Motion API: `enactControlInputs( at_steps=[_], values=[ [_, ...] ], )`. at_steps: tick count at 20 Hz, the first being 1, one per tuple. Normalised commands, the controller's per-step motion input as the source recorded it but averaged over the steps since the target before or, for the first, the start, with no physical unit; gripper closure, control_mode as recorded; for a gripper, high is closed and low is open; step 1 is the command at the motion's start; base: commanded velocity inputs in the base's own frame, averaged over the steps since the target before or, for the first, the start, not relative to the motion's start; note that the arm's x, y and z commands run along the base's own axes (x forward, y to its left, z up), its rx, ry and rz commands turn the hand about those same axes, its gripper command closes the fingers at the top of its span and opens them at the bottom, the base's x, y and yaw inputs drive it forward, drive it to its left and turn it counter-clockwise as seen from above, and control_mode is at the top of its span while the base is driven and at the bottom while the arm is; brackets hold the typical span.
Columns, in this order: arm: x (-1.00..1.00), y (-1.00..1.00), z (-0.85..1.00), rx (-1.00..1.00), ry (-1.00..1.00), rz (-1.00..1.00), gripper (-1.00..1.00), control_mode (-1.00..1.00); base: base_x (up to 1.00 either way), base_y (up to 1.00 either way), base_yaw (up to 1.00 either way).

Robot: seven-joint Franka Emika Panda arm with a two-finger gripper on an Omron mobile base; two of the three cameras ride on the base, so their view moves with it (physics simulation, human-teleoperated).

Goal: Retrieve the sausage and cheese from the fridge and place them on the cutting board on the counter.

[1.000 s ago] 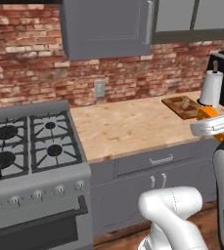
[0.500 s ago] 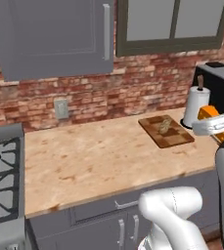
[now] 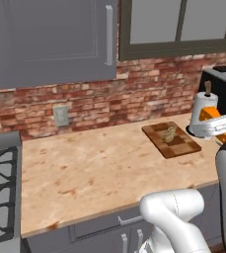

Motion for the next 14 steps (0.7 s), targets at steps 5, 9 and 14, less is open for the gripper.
enactControlInputs(
  at_steps=[5,9,14],
  values=[
    [0.0,0.0,0.0,0.0,0.0,0.0,1.0,1.0,0.67,-0.06,0.0],
    [0.0,0.0,0.0,0.0,0.0,0.0,1.0,1.0,0.88,-0.11,0.0],
    [0.57,-0.18,-0.12,0.0,0.21,0.0,1.0,-1.0,0.4,-0.05,0.0]
  ],
)
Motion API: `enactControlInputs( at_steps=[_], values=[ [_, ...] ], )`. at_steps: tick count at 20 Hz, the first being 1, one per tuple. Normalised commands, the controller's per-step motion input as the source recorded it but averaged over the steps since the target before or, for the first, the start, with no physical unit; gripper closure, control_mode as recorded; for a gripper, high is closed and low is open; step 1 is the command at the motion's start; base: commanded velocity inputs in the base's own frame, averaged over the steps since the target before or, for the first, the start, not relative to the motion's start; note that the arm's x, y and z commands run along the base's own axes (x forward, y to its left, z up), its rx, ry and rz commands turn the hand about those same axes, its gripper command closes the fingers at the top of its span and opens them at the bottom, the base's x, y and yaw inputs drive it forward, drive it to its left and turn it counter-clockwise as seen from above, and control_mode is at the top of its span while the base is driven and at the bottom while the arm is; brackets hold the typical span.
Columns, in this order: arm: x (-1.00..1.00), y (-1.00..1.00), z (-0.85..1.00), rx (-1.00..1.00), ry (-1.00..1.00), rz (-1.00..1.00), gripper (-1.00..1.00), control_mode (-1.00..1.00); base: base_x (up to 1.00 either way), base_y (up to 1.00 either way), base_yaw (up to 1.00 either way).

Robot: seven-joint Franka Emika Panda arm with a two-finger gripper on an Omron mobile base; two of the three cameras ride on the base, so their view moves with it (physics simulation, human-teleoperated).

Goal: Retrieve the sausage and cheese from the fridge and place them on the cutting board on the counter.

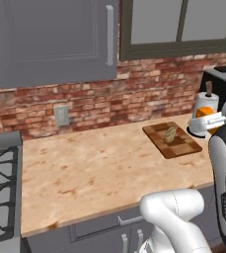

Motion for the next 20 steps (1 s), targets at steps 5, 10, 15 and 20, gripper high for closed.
enactControlInputs(
  at_steps=[5,10,15,20],
  values=[
    [0.92,-0.37,-0.23,0.0,0.31,0.0,1.0,-1.0,0.0,0.0,0.0],
    [0.9,-0.32,-0.34,0.01,0.17,0.0,1.0,-1.0,0.0,0.0,0.0],
    [0.96,-0.08,-0.57,0.0,0.03,0.0,1.0,-1.0,0.0,0.0,0.0],
    [0.68,-0.24,-0.59,0.0,0.0,-0.05,1.0,-1.0,0.0,0.0,0.0]
  ],
)
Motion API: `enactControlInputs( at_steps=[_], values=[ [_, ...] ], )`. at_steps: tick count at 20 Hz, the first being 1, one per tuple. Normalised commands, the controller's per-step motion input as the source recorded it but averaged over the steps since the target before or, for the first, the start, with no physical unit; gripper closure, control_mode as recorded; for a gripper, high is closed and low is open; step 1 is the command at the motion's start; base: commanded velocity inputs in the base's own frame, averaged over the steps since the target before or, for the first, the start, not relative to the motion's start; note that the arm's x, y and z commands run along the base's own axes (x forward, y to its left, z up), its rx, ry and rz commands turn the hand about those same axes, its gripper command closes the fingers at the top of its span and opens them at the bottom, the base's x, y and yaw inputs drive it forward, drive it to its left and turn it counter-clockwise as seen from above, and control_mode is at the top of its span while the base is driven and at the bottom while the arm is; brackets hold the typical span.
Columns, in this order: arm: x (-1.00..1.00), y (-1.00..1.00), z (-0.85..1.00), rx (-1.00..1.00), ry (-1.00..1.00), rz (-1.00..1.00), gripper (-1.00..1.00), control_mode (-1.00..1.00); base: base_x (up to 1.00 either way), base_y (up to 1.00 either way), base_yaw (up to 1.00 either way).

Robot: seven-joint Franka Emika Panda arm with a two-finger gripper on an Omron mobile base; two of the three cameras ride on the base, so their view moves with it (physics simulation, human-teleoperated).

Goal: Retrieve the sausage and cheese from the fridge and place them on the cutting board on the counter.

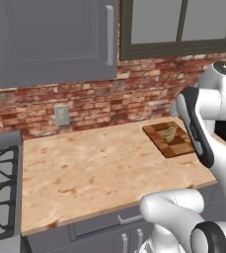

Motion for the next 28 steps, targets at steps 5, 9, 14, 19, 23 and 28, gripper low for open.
enactControlInputs(
  at_steps=[5,9,14,19,23,28],
  values=[
    [0.61,-0.5,-0.41,0.0,0.04,-0.12,1.0,-1.0,0.0,0.0,0.0],
    [0.62,-0.58,-0.16,0.0,0.15,-0.1,1.0,-1.0,0.0,0.0,0.0],
    [0.47,-0.46,-0.17,0.0,0.14,-0.15,1.0,-1.0,0.0,0.0,0.0],
    [0.29,-0.38,-0.27,0.0,0.06,-0.18,1.0,-1.0,0.0,0.0,0.0],
    [0.23,-0.36,-0.32,0.0,0.04,-0.15,1.0,-1.0,0.0,0.0,0.0],
    [0.22,-0.12,-0.4,0.04,0.01,-0.09,1.0,-1.0,0.0,0.0,0.0]
  ],
)
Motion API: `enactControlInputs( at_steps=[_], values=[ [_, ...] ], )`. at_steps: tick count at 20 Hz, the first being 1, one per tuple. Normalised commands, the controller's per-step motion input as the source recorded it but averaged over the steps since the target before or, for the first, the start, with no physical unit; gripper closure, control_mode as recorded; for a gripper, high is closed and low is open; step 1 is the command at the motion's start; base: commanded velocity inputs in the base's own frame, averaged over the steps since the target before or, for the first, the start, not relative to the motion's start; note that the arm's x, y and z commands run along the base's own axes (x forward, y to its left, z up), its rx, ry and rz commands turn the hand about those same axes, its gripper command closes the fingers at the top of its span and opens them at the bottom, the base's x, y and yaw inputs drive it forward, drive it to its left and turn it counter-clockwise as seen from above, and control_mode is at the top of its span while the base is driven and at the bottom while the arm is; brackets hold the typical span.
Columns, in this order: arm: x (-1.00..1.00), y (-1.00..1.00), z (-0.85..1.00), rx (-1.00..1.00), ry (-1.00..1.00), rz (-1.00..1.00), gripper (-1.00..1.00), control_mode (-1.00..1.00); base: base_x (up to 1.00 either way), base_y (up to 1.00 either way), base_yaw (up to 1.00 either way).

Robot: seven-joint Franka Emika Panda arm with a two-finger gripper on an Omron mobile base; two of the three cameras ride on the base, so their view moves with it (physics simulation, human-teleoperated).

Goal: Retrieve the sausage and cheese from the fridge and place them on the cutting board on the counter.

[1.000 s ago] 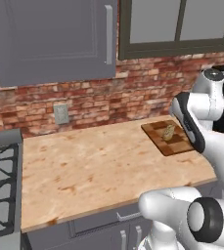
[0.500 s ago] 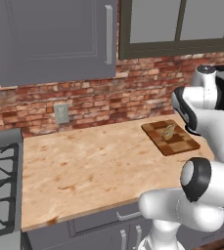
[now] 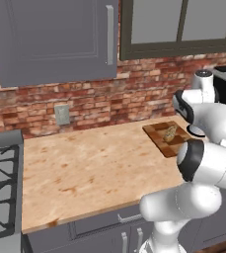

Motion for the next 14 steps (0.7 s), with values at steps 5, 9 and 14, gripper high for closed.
enactControlInputs(
  at_steps=[5,9,14],
  values=[
    [0.05,0.0,-0.53,0.03,0.0,-0.05,1.0,-1.0,0.0,0.0,0.0],
    [0.18,-0.03,-0.38,0.06,0.0,-0.06,1.0,-1.0,0.0,0.0,0.0],
    [0.42,-0.1,-0.36,0.06,0.0,-0.06,1.0,-1.0,0.0,0.0,0.0]
  ],
)
